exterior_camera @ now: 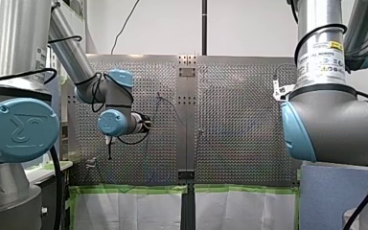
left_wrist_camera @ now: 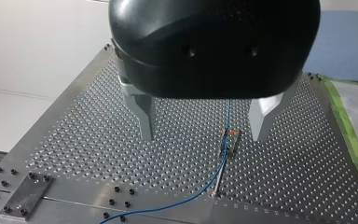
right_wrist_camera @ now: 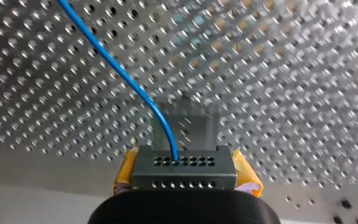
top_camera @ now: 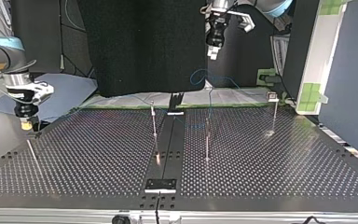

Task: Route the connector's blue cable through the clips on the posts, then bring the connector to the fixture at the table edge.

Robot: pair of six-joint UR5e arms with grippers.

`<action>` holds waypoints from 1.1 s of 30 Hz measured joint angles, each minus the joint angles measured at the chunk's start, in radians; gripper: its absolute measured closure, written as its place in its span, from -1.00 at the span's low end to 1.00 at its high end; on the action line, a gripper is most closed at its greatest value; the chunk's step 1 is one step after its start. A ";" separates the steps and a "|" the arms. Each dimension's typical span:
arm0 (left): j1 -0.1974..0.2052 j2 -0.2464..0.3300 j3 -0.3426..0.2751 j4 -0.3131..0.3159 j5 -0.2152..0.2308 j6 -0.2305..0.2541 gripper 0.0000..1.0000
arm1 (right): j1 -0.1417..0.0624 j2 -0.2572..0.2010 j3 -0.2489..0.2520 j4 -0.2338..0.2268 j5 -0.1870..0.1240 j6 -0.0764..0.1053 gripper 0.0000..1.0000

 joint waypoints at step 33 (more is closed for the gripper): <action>0.031 0.000 0.000 -0.003 0.022 0.011 -1.00 | 0.011 0.081 -0.062 -0.068 -0.027 0.020 1.00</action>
